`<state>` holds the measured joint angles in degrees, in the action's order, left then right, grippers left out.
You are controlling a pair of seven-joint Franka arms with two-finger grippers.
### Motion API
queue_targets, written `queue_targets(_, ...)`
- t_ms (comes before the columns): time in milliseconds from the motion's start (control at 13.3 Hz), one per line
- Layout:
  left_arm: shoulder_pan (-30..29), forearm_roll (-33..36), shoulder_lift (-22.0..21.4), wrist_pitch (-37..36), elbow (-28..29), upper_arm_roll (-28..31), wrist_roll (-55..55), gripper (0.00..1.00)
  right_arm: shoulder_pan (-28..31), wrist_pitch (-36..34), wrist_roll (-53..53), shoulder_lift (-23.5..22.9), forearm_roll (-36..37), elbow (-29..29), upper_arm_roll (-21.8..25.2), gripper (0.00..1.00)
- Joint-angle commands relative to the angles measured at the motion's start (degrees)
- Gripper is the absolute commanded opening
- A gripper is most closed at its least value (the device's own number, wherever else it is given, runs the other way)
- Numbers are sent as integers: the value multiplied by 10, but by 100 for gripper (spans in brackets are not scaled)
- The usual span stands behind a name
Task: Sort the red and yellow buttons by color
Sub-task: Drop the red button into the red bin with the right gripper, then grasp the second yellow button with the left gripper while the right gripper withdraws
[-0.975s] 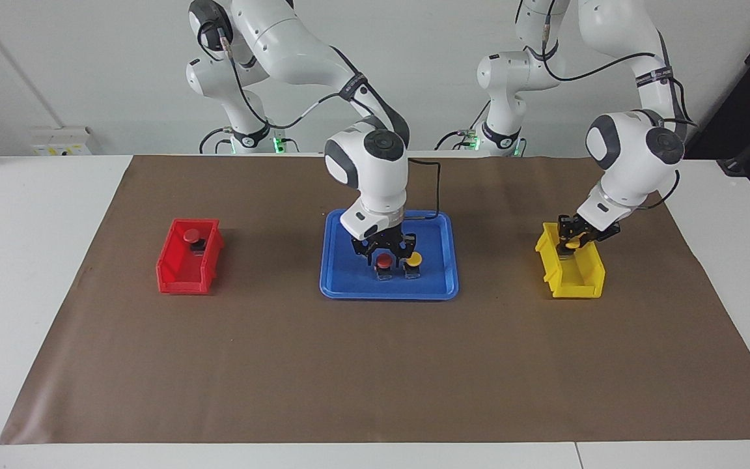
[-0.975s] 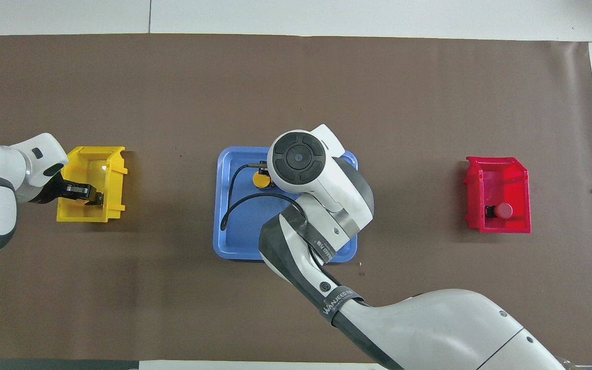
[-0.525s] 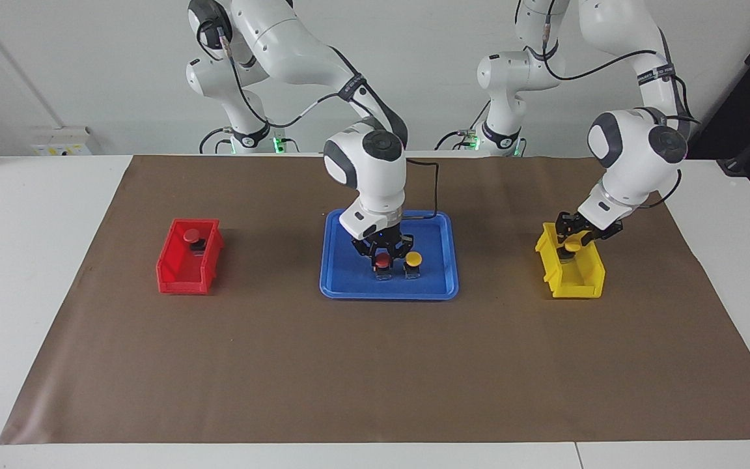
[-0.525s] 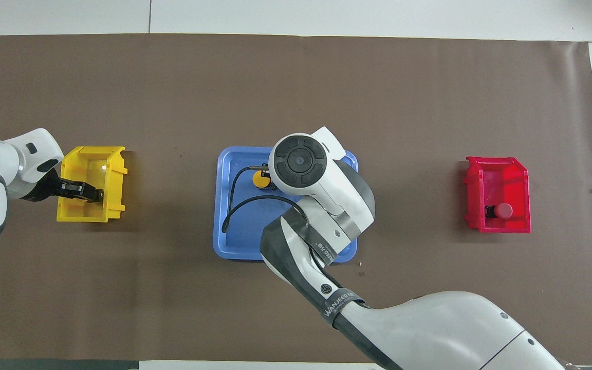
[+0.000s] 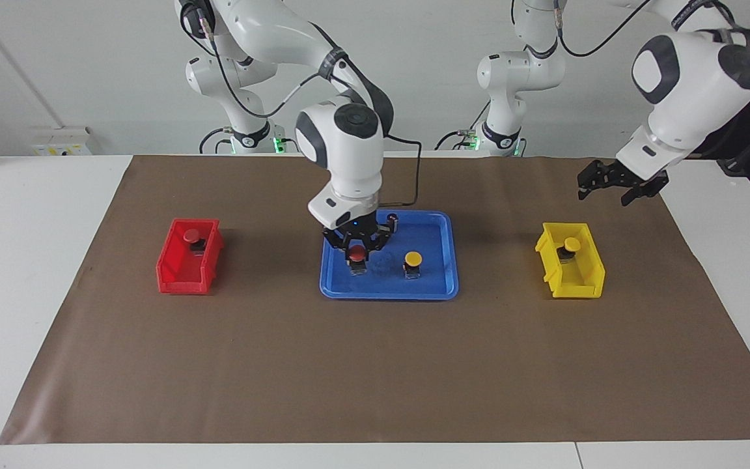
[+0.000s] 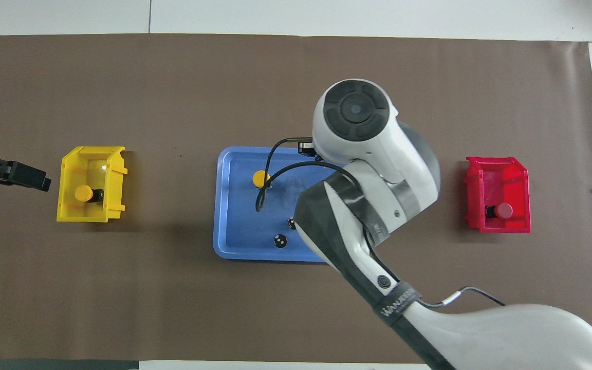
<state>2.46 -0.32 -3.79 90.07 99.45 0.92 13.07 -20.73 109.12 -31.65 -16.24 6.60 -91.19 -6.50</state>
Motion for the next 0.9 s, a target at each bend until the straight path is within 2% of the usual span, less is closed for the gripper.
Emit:
queue_targets(0,11,27,9,-78,-99,-5,4,100,99,-24,137,124,-19,-112,-8,23)
queue_targets(150,11,23,10,-71,-116,-8,-2,100,174,-23,268,178,-47,-171,-7,23)
queue_targets(225,10,22,3,-51,-91,-10,-4,100,225,-24,338,190,-54,-188,-7,23)
queue_targets(300,10,19,-16,5,-35,-11,-14,100,261,-20,388,194,-69,-202,-7,23)
queue_targets(450,42,19,-28,110,51,-15,-87,100,286,41,418,215,-70,-260,-5,23)
queue_targets(525,56,17,-19,131,57,-15,-109,100,295,67,427,220,-70,-282,-5,23)
queue_targets(675,116,4,19,177,58,-16,-174,100,311,79,453,215,-70,-288,-4,23)
queue_targets(825,180,4,73,227,51,-15,-276,98,333,99,499,209,-70,-295,-4,23)
